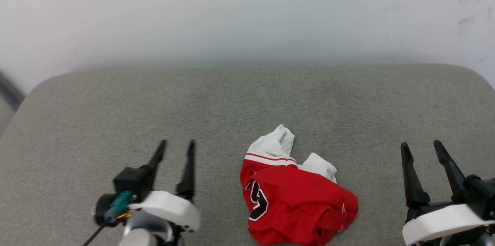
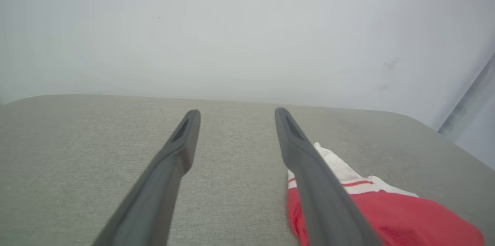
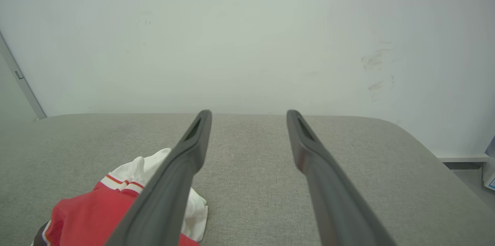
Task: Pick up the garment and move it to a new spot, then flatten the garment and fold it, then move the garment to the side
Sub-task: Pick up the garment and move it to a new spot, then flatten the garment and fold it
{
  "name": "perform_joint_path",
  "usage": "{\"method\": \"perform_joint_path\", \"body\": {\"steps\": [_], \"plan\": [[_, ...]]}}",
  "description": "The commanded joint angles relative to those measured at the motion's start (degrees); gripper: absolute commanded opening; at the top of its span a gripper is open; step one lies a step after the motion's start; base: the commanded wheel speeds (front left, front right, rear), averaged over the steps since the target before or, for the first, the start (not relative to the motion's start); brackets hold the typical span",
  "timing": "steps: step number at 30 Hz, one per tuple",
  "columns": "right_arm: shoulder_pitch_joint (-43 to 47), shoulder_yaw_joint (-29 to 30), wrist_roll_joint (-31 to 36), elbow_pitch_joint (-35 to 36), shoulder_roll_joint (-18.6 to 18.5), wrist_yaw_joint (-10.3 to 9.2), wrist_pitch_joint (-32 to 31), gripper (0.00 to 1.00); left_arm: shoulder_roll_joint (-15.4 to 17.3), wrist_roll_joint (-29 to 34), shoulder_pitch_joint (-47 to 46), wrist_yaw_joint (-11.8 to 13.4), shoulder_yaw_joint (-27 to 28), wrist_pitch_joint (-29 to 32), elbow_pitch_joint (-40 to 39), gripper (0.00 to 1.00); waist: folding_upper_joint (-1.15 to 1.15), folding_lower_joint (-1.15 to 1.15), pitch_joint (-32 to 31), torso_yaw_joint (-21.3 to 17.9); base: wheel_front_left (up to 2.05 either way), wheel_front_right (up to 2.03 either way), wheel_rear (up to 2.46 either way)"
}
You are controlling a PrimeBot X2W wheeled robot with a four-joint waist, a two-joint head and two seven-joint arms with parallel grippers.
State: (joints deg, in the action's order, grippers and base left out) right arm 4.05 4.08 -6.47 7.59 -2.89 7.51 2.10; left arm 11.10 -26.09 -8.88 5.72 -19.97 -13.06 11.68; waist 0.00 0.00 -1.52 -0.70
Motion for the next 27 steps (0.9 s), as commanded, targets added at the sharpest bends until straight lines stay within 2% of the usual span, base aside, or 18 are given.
{"method": "perform_joint_path", "body": {"steps": [1,5,9,22,27], "plan": [[0.87,0.10,0.44,0.00,0.02,-0.04,-0.11,1.00,0.97,-0.27,1.07,0.54,0.87,-0.28,-0.42,1.00,0.00,0.00,-0.17,0.18,0.00,0.00,0.00],[1.49,0.31,0.59,-0.11,0.02,-0.04,-0.41,1.00,3.98,-1.24,3.03,1.30,3.70,0.18,-1.93,1.00,0.00,0.00,-0.65,0.36,0.00,0.00,0.00],[2.06,0.52,0.53,-0.25,0.02,-0.04,-0.84,1.00,5.42,-1.92,4.94,1.65,4.62,1.10,-3.57,1.00,0.00,0.00,-1.08,0.32,0.00,0.00,0.00],[1.68,0.20,0.26,-0.01,0.02,-0.04,-1.07,1.00,6.30,-2.23,6.12,2.42,3.91,3.15,-5.92,1.00,0.00,0.00,-1.21,-0.06,0.00,0.00,0.00],[1.31,0.40,-0.07,0.16,0.02,-0.04,-0.90,1.00,6.23,-1.91,2.79,1.87,2.89,4.87,-6.56,1.00,0.00,0.00,-0.50,-0.03,0.00,0.00,0.00]]}}
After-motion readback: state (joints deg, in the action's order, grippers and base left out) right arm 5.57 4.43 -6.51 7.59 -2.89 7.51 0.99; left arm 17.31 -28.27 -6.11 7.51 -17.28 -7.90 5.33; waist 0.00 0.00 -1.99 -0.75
